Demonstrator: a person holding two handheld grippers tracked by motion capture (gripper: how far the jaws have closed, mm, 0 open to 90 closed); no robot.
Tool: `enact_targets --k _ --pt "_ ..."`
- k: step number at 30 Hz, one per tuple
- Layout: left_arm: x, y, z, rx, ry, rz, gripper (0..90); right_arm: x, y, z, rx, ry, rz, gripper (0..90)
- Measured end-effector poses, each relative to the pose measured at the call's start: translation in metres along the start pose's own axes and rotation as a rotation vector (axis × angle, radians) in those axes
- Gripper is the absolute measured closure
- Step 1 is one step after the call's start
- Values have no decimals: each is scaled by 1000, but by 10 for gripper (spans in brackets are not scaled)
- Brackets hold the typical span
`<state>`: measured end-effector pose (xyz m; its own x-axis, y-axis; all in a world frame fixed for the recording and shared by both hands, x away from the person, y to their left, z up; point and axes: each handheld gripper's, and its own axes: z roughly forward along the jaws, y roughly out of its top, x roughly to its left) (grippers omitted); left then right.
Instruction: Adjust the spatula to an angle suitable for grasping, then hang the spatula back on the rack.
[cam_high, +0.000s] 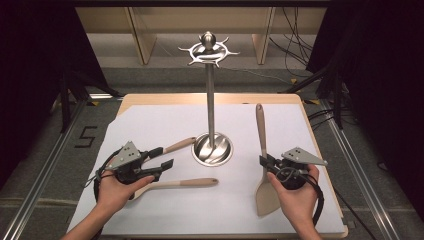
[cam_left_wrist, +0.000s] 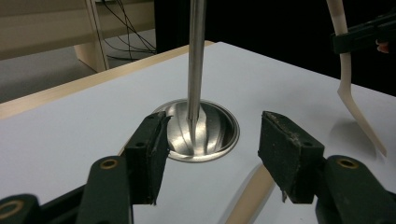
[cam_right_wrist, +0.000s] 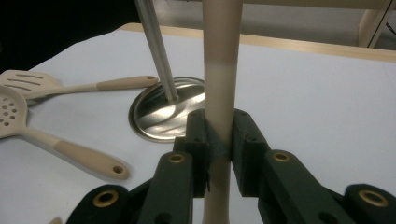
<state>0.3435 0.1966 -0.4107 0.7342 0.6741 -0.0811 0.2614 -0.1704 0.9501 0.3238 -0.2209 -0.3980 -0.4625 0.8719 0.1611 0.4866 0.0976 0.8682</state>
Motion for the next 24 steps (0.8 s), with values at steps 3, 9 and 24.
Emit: enact_targets --k 3,9,24 --pt "-4 5 1 -4 -9 10 418 2 2 1 -20 2 -39 792" --pt "-19 26 7 -30 -31 60 421 16 6 0 -54 38 -64 792" --pt "-56 95 38 -97 -189 109 429 47 15 1 -63 86 -137 792"
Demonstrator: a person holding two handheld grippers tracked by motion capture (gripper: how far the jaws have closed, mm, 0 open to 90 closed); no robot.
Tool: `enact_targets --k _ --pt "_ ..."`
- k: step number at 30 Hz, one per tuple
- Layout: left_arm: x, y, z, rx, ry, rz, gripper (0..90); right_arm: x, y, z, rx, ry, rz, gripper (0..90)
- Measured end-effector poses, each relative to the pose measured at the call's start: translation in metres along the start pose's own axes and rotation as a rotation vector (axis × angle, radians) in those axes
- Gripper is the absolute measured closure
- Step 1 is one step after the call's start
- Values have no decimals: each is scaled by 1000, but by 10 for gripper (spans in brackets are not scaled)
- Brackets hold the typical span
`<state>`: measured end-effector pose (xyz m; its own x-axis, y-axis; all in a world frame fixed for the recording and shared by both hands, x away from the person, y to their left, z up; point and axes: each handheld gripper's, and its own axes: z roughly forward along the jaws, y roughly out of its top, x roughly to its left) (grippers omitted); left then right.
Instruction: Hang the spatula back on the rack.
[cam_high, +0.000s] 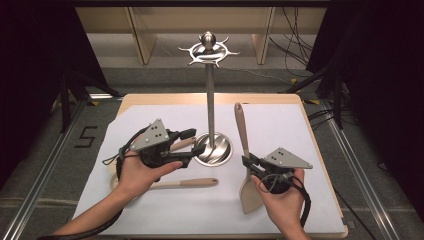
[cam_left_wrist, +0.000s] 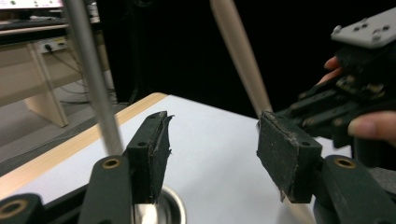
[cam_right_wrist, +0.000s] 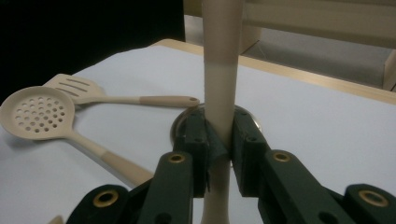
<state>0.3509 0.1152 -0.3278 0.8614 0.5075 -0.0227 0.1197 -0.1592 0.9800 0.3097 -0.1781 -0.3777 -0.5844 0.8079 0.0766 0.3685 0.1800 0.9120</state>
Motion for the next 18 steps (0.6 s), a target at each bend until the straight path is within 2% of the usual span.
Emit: enact_targets --k 2,3,4,5,6,7,9,10,12,13,16,17,18 --pt "-3 8 7 -9 -27 -4 428 3 2 1 -1 -3 -36 792" --pt "-4 11 10 -14 -35 -11 428 7 2 3 -2 9 -12 792" --pt "-5 13 12 -14 -41 -15 428 9 3 3 3 6 -35 792" --pt "-6 14 14 -13 -44 -17 428 10 3 4 -12 20 -33 792" --pt "-7 16 18 -11 -51 -19 428 12 4 3 4 14 -35 792" --pt "-8 17 20 -5 -53 -15 426 14 4 4 -9 16 -48 792" --pt "-9 17 25 6 -62 -27 427 18 5 3 -8 11 -47 792" --pt "-10 17 28 3 -74 -46 429 19 6 2 1 11 -56 792" --pt "-12 19 32 -3 -90 -67 434 19 7 4 -14 10 -68 792" --pt "-13 20 34 2 -88 -57 434 20 7 3 -10 -6 -61 792" --pt "-15 23 39 8 -91 -52 444 22 9 3 -1 10 -76 792" --pt "-15 24 40 10 -95 -50 448 23 9 4 -10 16 -91 792" --pt "-16 25 41 11 -92 -50 456 24 10 5 -33 -3 -106 792"
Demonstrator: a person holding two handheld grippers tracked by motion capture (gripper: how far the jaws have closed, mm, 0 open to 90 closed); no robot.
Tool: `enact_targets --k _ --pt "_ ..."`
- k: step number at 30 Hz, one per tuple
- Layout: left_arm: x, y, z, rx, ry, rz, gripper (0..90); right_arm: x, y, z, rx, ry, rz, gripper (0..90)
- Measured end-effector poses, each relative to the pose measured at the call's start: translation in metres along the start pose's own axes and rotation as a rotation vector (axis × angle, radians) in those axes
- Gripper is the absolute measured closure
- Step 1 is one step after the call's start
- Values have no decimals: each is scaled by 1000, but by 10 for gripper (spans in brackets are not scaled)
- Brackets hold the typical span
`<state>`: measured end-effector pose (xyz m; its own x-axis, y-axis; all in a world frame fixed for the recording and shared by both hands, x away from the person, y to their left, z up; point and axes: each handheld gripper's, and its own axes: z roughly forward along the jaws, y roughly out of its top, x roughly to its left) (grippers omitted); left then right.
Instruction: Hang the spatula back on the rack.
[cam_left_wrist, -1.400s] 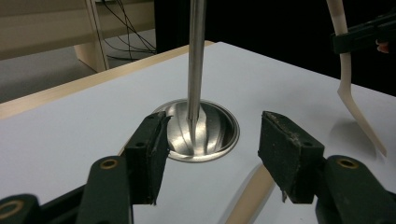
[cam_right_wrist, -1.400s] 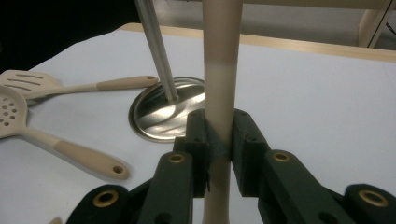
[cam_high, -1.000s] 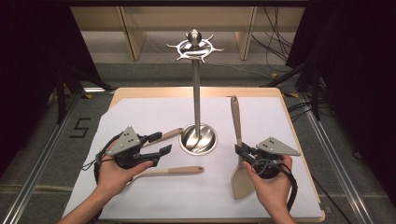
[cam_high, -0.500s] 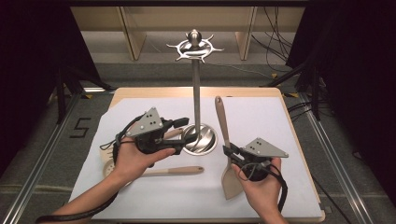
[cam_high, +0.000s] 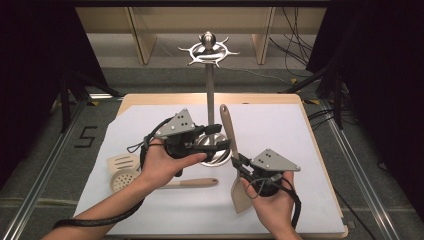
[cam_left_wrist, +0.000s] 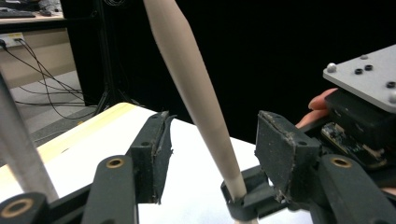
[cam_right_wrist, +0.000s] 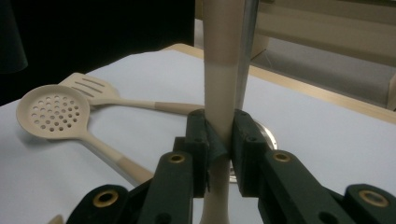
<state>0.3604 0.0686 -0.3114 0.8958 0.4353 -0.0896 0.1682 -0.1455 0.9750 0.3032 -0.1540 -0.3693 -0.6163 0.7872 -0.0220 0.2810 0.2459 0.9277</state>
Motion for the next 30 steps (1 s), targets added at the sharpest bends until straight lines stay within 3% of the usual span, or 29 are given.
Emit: enact_targets --k 1,3,5,7,9,11,12,17,19,22,25,26,27,30 --pt "0 1 1 2 1 8 461 2 1 -1 25 14 14 792" --pt "0 1 3 5 -1 5 481 3 3 -1 9 10 -14 792" --pt "0 1 3 5 -6 1 505 6 4 0 -4 8 -4 791" --pt "0 0 3 4 -4 4 543 5 5 -1 5 8 -40 792" --pt "-1 0 3 13 -10 1 601 10 4 -1 12 15 4 791" --pt "-2 0 2 13 -3 9 650 10 5 0 15 17 -22 792" --pt "-1 1 1 12 -11 7 677 10 5 0 11 12 -40 791" --pt "-2 4 -2 -11 -92 -58 746 11 7 1 0 34 -32 790" --pt "-4 8 -4 1 -106 -18 748 12 7 1 -12 46 -34 787" --pt "-3 13 -9 16 -144 5 750 7 10 1 -58 121 -87 765" --pt "0 16 -13 45 -189 38 750 0 14 0 -107 230 -132 672" --pt "0 15 -14 53 -195 43 749 -2 16 -1 -98 275 -141 643" --pt "1 15 -14 61 -205 54 750 -4 17 -1 -106 288 -159 636" --pt "3 14 -17 70 -221 63 750 -10 18 -2 -99 351 -148 614"
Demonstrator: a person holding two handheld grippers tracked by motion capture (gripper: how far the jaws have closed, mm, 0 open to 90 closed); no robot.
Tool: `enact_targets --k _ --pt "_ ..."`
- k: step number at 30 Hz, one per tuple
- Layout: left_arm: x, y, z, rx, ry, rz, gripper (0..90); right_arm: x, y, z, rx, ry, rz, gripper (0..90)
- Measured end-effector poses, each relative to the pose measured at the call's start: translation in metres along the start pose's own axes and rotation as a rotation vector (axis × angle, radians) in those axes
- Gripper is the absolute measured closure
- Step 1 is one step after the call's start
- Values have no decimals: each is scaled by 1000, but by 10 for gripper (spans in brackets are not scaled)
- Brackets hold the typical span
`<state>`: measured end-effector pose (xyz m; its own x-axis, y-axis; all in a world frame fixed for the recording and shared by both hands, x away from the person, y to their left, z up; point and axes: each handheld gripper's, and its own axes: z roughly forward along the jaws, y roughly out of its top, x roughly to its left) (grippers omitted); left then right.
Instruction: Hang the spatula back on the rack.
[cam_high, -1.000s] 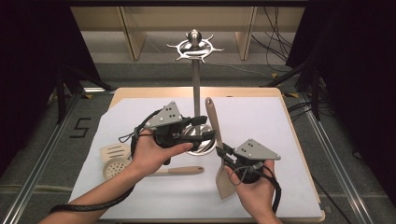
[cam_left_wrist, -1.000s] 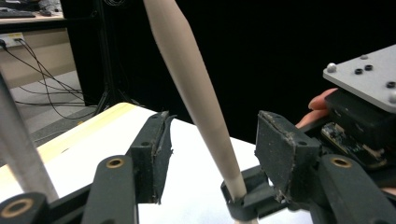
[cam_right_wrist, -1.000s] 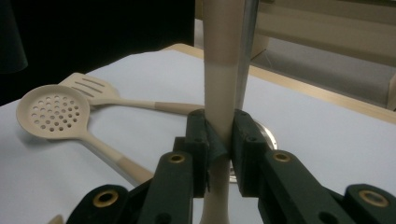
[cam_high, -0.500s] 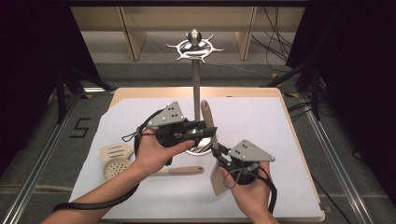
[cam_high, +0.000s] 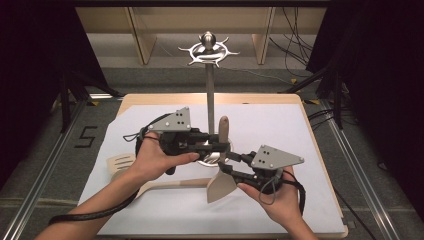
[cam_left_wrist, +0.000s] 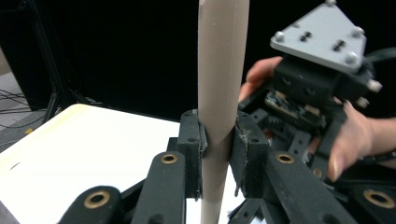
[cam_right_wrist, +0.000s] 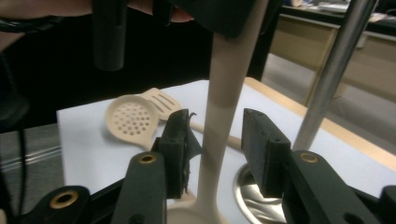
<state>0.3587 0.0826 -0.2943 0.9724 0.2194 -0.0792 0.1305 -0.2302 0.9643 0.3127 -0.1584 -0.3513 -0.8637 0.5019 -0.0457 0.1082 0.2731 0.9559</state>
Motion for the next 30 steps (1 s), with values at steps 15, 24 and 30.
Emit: enact_targets --k 15,24,30 --pt "-2 6 -5 -15 -134 18 749 -23 3 6 53 324 -53 642" --pt "1 5 -7 -69 -122 3 741 -23 7 11 62 331 6 794" --pt "1 -1 -2 -72 -40 51 611 -21 13 13 82 266 38 796"
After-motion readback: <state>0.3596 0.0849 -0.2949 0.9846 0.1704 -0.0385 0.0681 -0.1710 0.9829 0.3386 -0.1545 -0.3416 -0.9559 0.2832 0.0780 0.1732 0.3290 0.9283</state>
